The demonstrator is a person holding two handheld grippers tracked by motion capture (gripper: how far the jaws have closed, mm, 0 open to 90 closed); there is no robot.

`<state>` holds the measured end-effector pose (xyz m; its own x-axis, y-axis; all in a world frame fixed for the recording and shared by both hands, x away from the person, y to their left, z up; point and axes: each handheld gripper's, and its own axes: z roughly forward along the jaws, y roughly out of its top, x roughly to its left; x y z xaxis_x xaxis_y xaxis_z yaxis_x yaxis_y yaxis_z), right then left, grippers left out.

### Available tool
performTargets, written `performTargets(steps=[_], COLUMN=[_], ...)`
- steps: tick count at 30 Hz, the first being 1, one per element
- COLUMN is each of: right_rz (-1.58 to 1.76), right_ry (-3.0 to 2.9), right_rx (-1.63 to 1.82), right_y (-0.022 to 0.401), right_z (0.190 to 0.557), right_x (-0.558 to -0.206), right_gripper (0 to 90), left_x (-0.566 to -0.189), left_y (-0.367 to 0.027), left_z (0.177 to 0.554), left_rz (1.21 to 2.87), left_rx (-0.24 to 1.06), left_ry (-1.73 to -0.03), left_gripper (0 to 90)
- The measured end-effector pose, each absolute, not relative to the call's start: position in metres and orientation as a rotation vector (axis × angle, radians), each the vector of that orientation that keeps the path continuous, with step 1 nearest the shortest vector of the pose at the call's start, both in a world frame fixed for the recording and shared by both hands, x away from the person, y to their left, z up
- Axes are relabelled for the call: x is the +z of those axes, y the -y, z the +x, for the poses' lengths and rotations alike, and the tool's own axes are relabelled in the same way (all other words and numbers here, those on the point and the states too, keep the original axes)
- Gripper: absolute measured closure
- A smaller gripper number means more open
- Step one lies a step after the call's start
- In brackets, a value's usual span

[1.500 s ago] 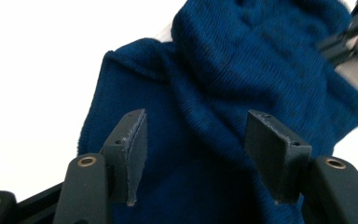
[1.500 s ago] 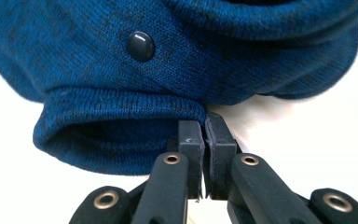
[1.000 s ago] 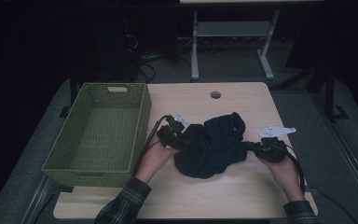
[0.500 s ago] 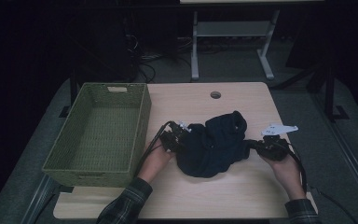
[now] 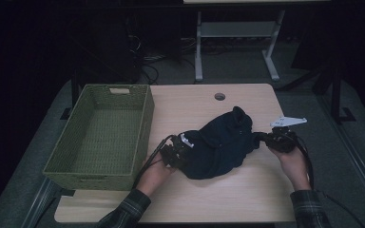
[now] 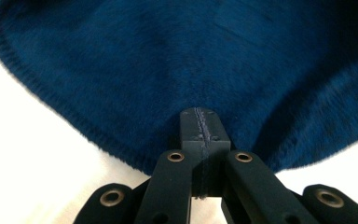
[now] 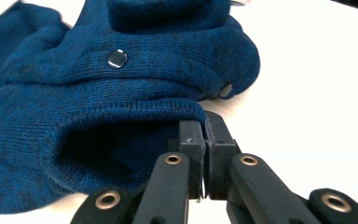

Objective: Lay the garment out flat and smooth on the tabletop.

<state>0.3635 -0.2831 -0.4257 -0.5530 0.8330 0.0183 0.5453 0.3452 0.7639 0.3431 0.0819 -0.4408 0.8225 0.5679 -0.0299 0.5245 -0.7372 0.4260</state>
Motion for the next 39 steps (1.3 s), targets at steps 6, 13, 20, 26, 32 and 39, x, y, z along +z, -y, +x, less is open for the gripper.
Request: performTargets(steps=[6, 13, 20, 26, 32, 39], right_rz=[1.236, 1.251, 1.238, 1.243, 1.252, 1.200], right_ry=[-2.221, -2.207, -2.192, -2.211, -2.165, -2.196], right_rx=[1.028, 0.964, 0.956, 1.007, 1.082, 1.194], right_y=[0.284, 0.282, 0.275, 0.274, 0.279, 0.276], right_z=[0.376, 0.398, 0.412, 0.402, 0.381, 0.344], right_x=[-0.423, -0.414, -0.412, -0.410, -0.403, -0.402], right_gripper=[87.8, 87.9, 87.0, 65.7, 58.5, 85.5], left_x=[-0.442, -0.443, -0.445, -0.437, -0.425, -0.418], left_y=[-0.086, -0.081, -0.066, -0.074, -0.082, -0.084], left_z=[0.333, 0.317, 0.307, 0.313, 0.318, 0.331], left_rz=[2.555, 2.540, 2.536, 2.470, 2.421, 2.403], left_rx=[0.067, -0.015, -0.034, -0.047, 0.000, 0.066], left_ry=[-0.803, -0.744, -0.679, -0.703, -0.729, -0.746], left_gripper=[90.0, 90.0, 90.0, 82.7, 76.7, 84.1])
